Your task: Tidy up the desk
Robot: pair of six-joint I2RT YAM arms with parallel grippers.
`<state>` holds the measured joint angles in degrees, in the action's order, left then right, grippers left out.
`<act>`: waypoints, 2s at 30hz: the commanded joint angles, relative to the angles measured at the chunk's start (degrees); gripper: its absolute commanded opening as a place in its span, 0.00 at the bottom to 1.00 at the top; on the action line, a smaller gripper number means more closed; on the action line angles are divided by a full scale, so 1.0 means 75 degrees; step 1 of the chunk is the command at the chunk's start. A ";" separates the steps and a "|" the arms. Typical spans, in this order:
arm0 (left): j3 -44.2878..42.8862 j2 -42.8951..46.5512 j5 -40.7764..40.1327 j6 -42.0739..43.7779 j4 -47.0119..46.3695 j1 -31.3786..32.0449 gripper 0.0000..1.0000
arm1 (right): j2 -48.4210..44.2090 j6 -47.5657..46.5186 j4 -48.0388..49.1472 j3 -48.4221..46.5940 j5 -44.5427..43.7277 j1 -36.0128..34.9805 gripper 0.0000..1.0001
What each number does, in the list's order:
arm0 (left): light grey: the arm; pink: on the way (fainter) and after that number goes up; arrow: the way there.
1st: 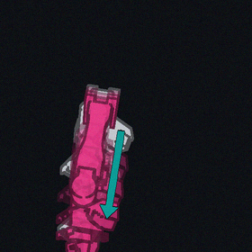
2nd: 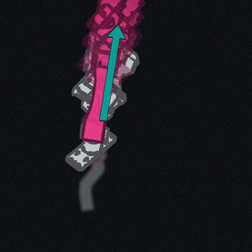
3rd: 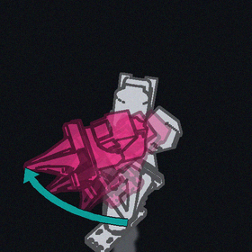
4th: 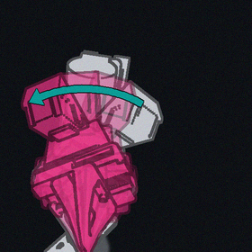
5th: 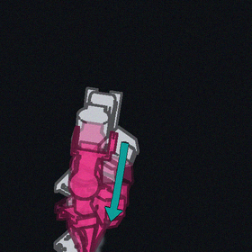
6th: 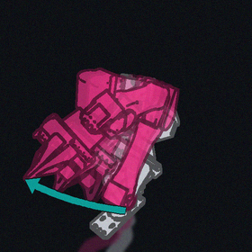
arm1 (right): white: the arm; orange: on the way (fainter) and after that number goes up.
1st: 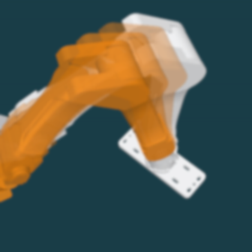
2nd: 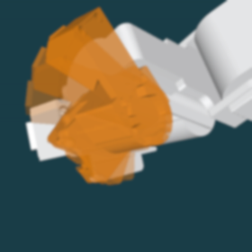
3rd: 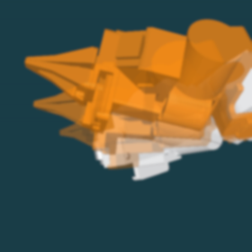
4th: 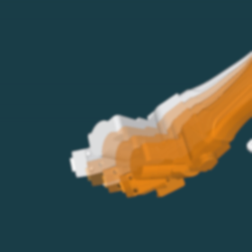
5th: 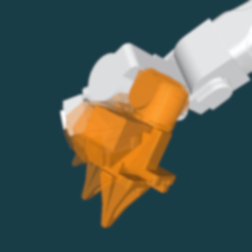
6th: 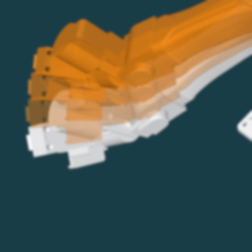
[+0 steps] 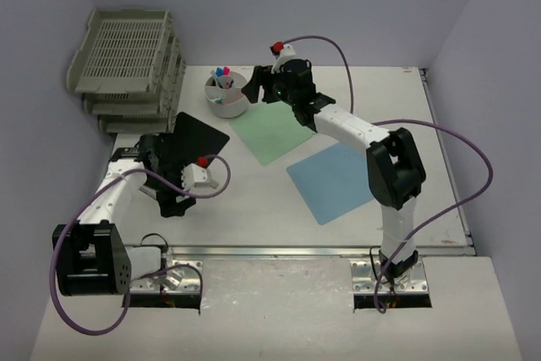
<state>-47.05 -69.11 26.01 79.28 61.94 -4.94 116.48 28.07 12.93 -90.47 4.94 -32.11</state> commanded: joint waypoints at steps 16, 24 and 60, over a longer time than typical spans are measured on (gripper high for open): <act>0.0684 -0.0343 -0.0946 0.3081 -0.1263 0.1367 0.80 | -0.4084 0.0228 -0.2567 0.4471 0.1000 0.2683 0.82; 0.0237 -0.1237 -0.1006 0.3257 -0.1438 0.1374 0.77 | -0.4269 -0.0097 -0.2614 0.4611 0.1192 0.2758 0.82; -0.0631 -0.0966 -0.1186 0.1101 -0.1989 0.3480 0.00 | -0.3989 -0.0039 -0.3288 0.4130 0.2190 0.3028 0.71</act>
<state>-44.51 -81.24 9.23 96.54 48.14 16.26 89.26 28.59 -12.64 -58.33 20.44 -9.54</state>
